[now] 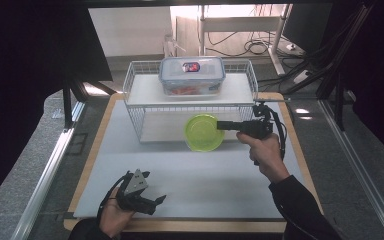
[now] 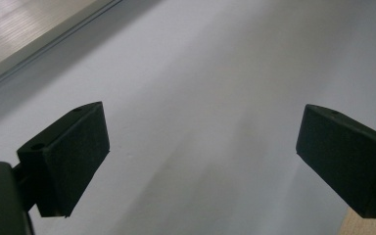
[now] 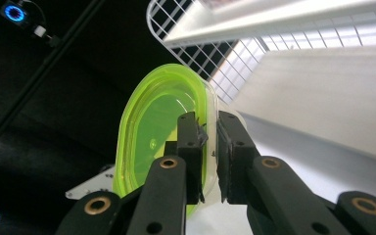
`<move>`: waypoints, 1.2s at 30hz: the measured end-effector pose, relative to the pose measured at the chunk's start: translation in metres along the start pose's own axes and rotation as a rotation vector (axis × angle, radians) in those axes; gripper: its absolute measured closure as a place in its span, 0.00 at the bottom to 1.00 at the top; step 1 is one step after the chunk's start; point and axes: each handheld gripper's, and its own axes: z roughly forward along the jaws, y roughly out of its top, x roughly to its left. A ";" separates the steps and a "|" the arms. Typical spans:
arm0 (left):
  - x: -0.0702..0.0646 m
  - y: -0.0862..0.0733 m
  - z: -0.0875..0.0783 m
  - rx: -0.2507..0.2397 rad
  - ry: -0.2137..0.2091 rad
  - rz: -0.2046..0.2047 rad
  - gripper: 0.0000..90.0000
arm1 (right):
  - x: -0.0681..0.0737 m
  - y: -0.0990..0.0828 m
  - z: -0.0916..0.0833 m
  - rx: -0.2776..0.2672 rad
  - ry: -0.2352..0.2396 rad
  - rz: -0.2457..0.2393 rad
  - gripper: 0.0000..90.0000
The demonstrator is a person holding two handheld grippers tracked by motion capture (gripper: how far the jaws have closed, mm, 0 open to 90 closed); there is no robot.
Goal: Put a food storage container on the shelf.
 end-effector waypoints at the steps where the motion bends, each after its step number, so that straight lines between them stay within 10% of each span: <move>1: 0.000 0.000 -0.001 -0.010 0.008 0.000 0.06 | 0.002 0.003 -0.001 -0.002 -0.002 -0.002 0.91; 36: 0.002 0.000 -0.004 -0.030 -0.012 -0.023 0.06 | 0.046 0.122 -0.008 -0.193 -0.077 0.009 0.91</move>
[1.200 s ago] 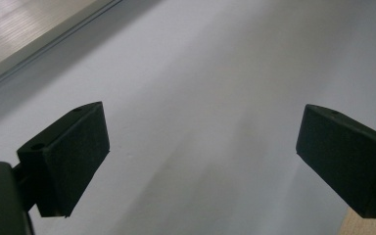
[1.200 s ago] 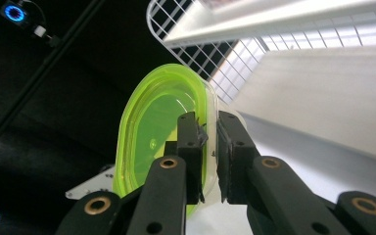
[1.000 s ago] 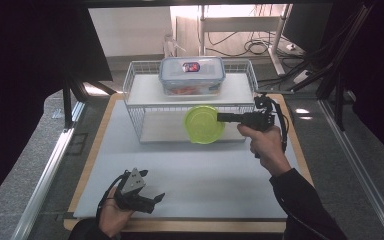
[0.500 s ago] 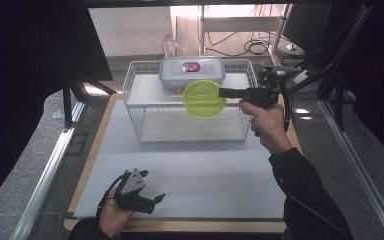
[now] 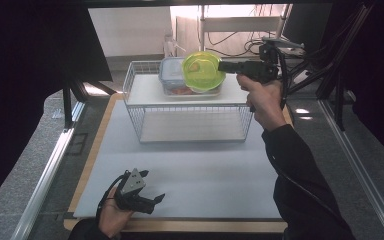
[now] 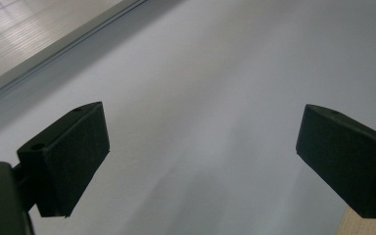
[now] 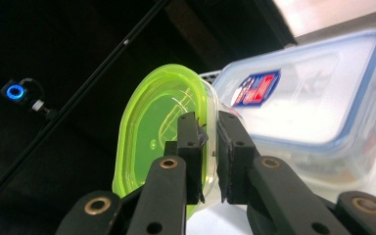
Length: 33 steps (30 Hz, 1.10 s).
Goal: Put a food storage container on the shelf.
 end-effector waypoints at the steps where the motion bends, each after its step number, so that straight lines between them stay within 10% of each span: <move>1: 0.000 0.000 0.000 -0.001 0.000 0.000 0.06 | 0.000 0.003 0.002 -0.006 -0.005 0.006 0.91; 17: 0.000 0.000 0.000 0.000 -0.009 -0.001 0.06 | -0.006 0.031 0.045 -0.080 -0.162 0.066 0.91; 33: 0.000 -0.001 0.000 0.008 -0.018 -0.003 0.06 | -0.016 0.038 0.073 -0.102 -0.188 0.131 0.88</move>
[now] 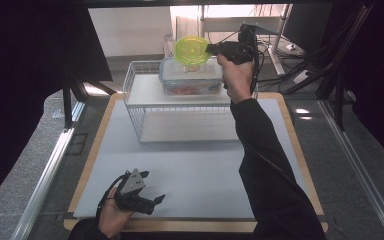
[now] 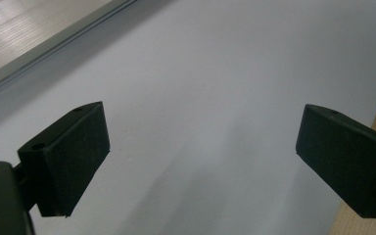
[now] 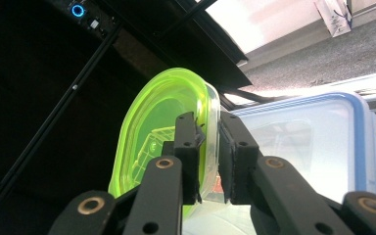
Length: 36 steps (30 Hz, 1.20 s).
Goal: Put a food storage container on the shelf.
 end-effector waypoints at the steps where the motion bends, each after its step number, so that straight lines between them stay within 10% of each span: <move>1: 0.000 0.000 0.000 0.001 -0.001 0.000 0.06 | 0.000 0.000 0.000 0.001 -0.001 0.004 0.87; 12: 0.000 0.000 0.001 0.007 -0.002 0.002 0.06 | -0.002 0.000 0.007 0.015 -0.001 0.001 0.77; 20: 0.000 0.000 0.001 0.003 -0.003 0.001 0.06 | -0.004 0.000 0.007 0.033 0.032 -0.033 0.46; 36: -0.001 0.000 0.001 0.001 -0.010 0.003 0.06 | -0.003 -0.015 -0.019 0.082 0.022 -0.306 0.21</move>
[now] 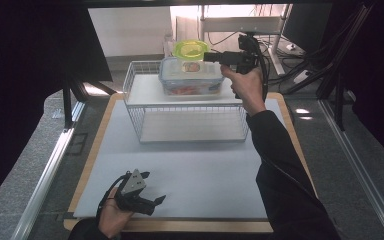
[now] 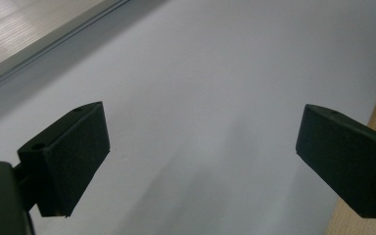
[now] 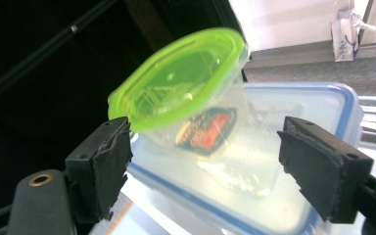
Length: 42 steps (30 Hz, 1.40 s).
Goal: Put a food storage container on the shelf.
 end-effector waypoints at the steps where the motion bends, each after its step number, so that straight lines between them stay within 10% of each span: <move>1: 0.000 0.000 0.000 0.000 -0.001 0.000 0.06 | 0.000 -0.002 -0.001 0.003 -0.003 -0.012 0.20; 11: 0.000 0.001 0.000 -0.001 -0.035 -0.020 0.07 | 0.006 -0.026 -0.015 0.027 -0.085 -0.213 0.14; 42: -0.002 0.001 0.004 0.009 -0.051 -0.003 0.06 | -0.009 -0.142 -0.067 0.074 -0.051 -0.327 0.02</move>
